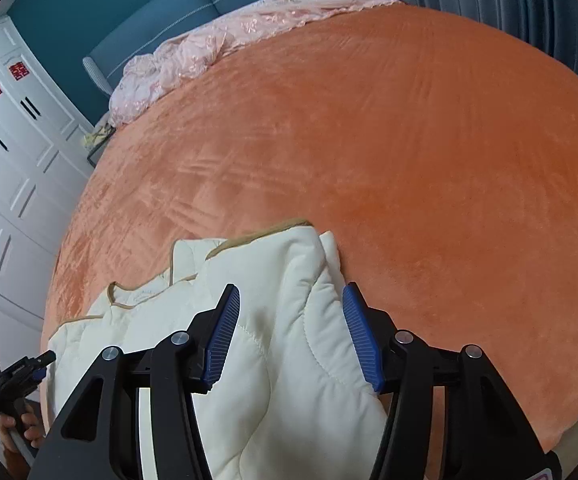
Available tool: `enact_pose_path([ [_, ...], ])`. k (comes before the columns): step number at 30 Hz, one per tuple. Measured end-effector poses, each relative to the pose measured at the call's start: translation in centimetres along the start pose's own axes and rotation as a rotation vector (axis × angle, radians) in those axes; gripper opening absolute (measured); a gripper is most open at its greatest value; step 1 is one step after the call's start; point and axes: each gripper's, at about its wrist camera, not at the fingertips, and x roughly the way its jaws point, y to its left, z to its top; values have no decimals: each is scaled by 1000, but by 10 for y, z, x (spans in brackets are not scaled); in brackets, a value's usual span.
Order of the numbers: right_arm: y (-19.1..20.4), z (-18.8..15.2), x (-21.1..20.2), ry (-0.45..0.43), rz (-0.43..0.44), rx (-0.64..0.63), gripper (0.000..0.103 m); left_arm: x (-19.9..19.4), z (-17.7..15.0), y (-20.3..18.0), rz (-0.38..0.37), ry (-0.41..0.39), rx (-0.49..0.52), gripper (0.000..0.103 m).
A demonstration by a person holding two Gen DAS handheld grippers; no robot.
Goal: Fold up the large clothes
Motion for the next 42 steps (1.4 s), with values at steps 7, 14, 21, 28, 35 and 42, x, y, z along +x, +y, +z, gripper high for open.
enact_pose_path([
  [7, 31, 30, -11, -108, 23, -111, 6, -27, 30, 4, -8, -125, -27, 6],
  [14, 21, 34, 40, 4, -65, -94, 7, 28, 40, 6, 110, -6, -26, 7],
  [21, 12, 20, 13, -59, -91, -84, 25, 12, 21, -9, 205, -54, 94, 60],
  [28, 71, -2, -37, -192, 4, -255, 32, -75, 26, -33, 29, -241, 66, 51],
  [35, 161, -32, 12, -48, 100, -432, 6, -23, -1, -132, -40, -113, 280, 0],
  [42, 179, -38, 67, 43, 55, -429, 3, 48, -21, -143, -1, -30, 240, 0],
])
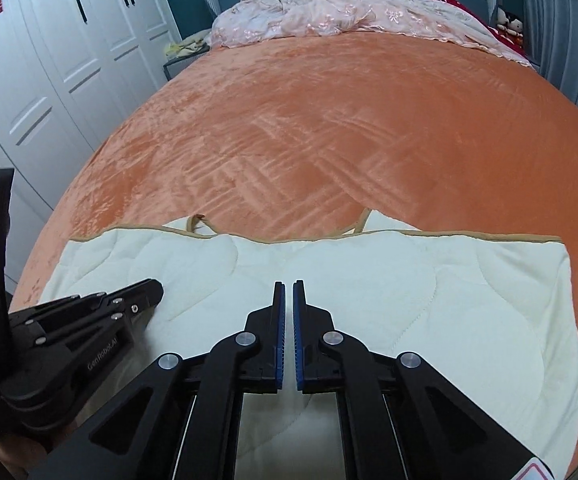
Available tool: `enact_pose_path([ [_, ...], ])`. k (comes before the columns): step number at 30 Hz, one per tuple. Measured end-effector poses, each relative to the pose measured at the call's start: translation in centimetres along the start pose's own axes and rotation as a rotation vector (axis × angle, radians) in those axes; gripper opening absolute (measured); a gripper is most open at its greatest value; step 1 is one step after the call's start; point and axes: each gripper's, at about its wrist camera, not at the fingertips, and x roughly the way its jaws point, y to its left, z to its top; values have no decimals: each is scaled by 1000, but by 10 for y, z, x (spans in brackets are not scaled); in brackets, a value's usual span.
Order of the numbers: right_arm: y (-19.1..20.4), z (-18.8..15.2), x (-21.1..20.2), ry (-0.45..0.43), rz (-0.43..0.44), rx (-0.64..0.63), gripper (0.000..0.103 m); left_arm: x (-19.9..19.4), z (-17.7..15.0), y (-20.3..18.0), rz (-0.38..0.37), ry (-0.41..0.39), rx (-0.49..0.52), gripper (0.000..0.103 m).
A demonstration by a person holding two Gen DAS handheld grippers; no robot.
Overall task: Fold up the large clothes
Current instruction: 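Grasp the quilted jacket edge with the left tool while the right tool grasps beside it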
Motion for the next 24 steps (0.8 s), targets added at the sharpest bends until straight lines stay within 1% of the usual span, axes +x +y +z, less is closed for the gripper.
enact_pose_path([
  [2, -5, -3, 18, 26, -23, 7, 3, 18, -6, 5, 4, 13, -12, 0],
  [4, -14, -10, 35, 54, -22, 31, 0, 32, -13, 10, 3, -9, -17, 0],
  [6, -21, -20, 48, 62, -7, 59, 0, 38, -18, 8, 13, -35, -11, 0],
  [8, -23, -26, 55, 45, -4, 67, 0, 42, -20, 3, 36, -57, 13, 0],
  [10, -21, -30, 60, 27, -10, 58, 0, 44, -21, 3, 41, -76, 17, 0],
  [15, -21, -32, 66, -3, -10, 44, 0, 47, -24, 9, 14, -121, -12, 0],
  [20, -22, -34, 68, -27, -7, 44, 0, 51, -26, 1, 69, -152, 13, 0],
  [24, -19, -36, 68, -46, -22, 32, 0, 51, -27, -1, 92, -168, 24, 0],
])
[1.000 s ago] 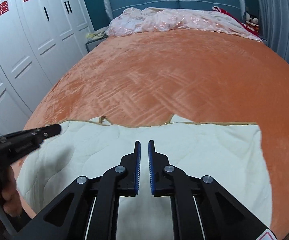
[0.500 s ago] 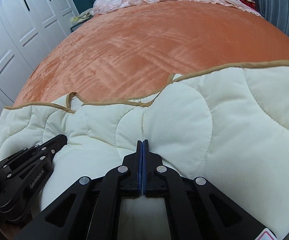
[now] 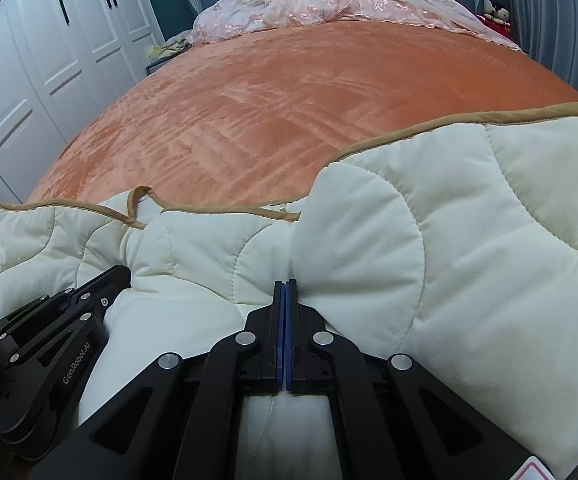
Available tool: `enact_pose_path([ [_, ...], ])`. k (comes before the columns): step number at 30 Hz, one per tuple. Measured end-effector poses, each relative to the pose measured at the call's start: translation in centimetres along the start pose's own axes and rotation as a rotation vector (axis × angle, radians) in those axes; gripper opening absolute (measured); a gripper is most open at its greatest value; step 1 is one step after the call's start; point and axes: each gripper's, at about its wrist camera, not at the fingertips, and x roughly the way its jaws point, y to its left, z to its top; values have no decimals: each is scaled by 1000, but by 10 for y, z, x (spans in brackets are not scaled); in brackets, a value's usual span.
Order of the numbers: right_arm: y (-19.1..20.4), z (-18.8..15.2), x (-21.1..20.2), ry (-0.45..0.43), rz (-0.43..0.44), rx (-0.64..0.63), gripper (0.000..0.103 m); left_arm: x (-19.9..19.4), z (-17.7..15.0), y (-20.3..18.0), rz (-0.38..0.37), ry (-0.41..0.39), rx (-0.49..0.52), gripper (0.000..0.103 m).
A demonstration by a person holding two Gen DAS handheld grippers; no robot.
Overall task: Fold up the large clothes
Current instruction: 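Grasp the quilted jacket edge with the left tool while the right tool grasps beside it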
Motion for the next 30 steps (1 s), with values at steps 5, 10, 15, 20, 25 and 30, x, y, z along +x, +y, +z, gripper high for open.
enact_pose_path([
  [5, 0, -1, 0, -15, 1, -1, 0, 0, -2, -4, 30, -16, 14, 0],
  [10, 1, -3, 1, -24, -8, -8, 0, 0, -3, -5, 40, -24, 19, 0],
  [15, 2, -3, 1, -28, -9, -9, 0, 0, -4, -6, 50, -30, 23, 0],
  [20, 2, -3, 2, -31, -10, -11, 0, 0, -5, -7, 61, -35, 28, 0],
  [25, 2, -3, 2, -33, -10, -11, 0, 0, -6, -9, 70, -38, 33, 0],
  [30, 1, -4, 1, -33, -11, -12, 0, 0, -6, -9, 73, -38, 35, 0],
])
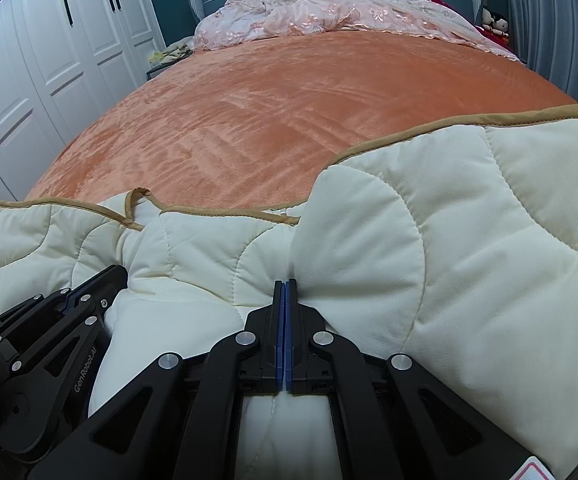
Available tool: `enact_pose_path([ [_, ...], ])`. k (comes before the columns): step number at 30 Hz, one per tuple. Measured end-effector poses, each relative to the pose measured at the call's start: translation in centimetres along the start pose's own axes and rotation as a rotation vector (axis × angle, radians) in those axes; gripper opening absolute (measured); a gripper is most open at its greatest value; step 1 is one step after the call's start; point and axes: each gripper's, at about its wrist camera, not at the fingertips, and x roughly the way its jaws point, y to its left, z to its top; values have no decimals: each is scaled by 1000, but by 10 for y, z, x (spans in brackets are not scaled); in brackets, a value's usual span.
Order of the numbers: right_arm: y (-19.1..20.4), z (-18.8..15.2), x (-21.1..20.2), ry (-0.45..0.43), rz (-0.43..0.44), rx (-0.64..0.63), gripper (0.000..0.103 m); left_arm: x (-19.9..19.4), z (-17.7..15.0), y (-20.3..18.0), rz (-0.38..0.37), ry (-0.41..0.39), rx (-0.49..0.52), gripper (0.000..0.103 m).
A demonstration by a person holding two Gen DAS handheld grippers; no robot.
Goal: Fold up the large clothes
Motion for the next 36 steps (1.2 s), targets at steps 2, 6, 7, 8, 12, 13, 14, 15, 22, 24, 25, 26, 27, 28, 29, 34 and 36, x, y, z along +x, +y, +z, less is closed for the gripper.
enact_pose_path([
  [2, 0, 0, 0, -1, 0, 0, 0, 0, 1, 0, 1, 0, 0, 0],
  [6, 0, 0, 0, -2, -1, -1, 0, 0, 0, -1, 3, -1, 1, 0],
  [7, 1, 0, 0, -2, -1, -1, 0, 0, 0, -1, 4, -2, 2, 0],
  [8, 1, -1, 0, -2, -1, -1, 0, 0, 0, -1, 5, -2, 2, 0],
  [12, 1, -1, 0, -3, -2, -1, 0, 0, 1, 0, 13, -5, 6, 0],
  [13, 1, -1, 0, -3, -3, -2, 0, 0, 1, -1, 17, -6, 9, 0],
  [14, 1, -1, 0, -3, -4, -3, 0, 1, 1, -1, 22, -6, 12, 0],
  [15, 1, 0, 0, -3, -5, -3, 0, 1, 1, -2, 26, -5, 15, 0],
  [22, -1, 9, 2, 33, -5, -6, 0, 0, 10, 3, -14, 49, 5, 0],
  [24, -2, 17, -2, 78, 6, 2, 0, -10, 18, 14, -64, 99, -27, 1],
  [25, -2, 22, -11, 95, -9, 9, 1, -20, 21, 23, -94, 117, -63, 4],
  [26, -2, 24, -26, 87, -19, 27, 7, -35, 22, 35, -121, 128, -113, 13],
  [27, 0, 22, -44, 63, -5, 44, 15, -52, 19, 48, -139, 123, -157, 27],
  [28, 2, 17, -63, 38, 24, 54, 15, -72, 14, 62, -141, 109, -194, 35],
  [29, 5, 11, -80, 26, 53, 54, 15, -89, 7, 73, -133, 92, -218, 50],
  [34, 25, -36, -128, 39, 120, 50, 15, -145, -43, 128, -99, 104, -342, 56],
  [36, 32, -52, -134, 52, 139, 49, 15, -159, -62, 144, -83, 111, -380, 56],
])
